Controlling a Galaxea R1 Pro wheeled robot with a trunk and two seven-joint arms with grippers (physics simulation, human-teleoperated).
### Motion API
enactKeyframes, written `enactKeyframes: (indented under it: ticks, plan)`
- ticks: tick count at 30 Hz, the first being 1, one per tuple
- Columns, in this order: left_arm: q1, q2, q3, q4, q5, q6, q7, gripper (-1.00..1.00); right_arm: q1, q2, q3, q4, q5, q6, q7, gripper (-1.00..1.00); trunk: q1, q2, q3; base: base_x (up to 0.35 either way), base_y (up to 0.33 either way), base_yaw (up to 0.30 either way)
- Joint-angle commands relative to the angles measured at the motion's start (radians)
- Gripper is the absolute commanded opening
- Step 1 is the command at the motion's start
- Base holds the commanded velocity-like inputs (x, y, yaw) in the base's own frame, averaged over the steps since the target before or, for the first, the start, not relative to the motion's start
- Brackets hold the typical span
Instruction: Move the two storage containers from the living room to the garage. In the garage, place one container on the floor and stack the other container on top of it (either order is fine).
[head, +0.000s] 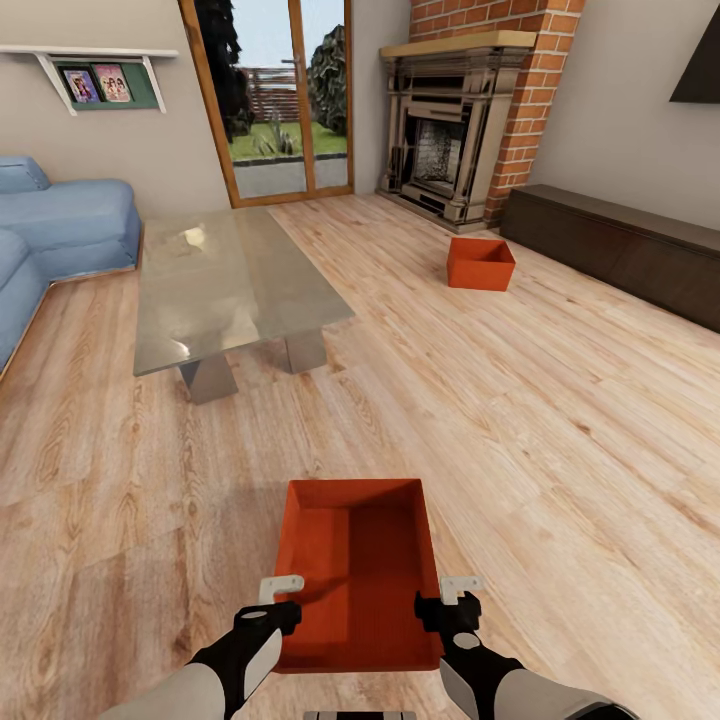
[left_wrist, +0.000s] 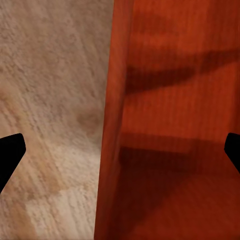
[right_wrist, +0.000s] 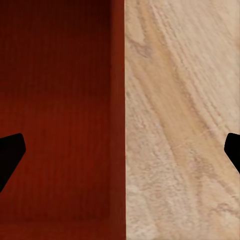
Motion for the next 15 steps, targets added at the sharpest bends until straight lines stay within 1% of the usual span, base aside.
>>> enactKeyframes:
  ticks: [1, 4, 11, 13, 14, 15]
  plan:
    - [0.000, 0.000, -0.009, -0.003, 0.010, 0.006, 0.006, 1.00, -0.001, 0.000, 0.009, 0.001, -0.010, -0.004, -0.002, 1.00, 0.000, 0.000, -0.001, 0.000, 0.000, 0.000]
    - [0.000, 0.000, -0.009, -0.004, 0.009, 0.006, 0.006, 1.00, -0.001, 0.000, 0.009, 0.001, -0.010, -0.004, -0.002, 1.00, 0.000, 0.000, -0.001, 0.000, 0.000, 0.000]
    - [0.000, 0.002, -0.018, -0.009, -0.011, 0.007, 0.009, 1.00, -0.001, 0.000, 0.009, 0.001, -0.010, -0.004, -0.001, 1.00, 0.000, 0.000, -0.001, 0.000, 0.000, 0.000]
    - [0.000, 0.004, -0.019, -0.008, -0.032, 0.008, 0.008, 1.00, -0.001, 0.000, 0.009, 0.001, -0.010, -0.004, -0.001, 1.00, 0.000, 0.000, -0.001, 0.000, 0.000, 0.000]
    - [0.000, 0.005, -0.019, -0.007, -0.049, 0.008, 0.009, 1.00, -0.001, 0.000, 0.009, 0.001, -0.010, -0.004, -0.001, 1.00, 0.000, 0.000, -0.001, 0.000, 0.000, 0.000]
    - [0.000, 0.005, -0.019, -0.006, -0.057, 0.007, 0.009, 1.00, -0.001, 0.000, 0.009, 0.001, -0.010, -0.004, -0.001, 1.00, 0.000, 0.000, -0.001, 0.000, 0.000, 0.000]
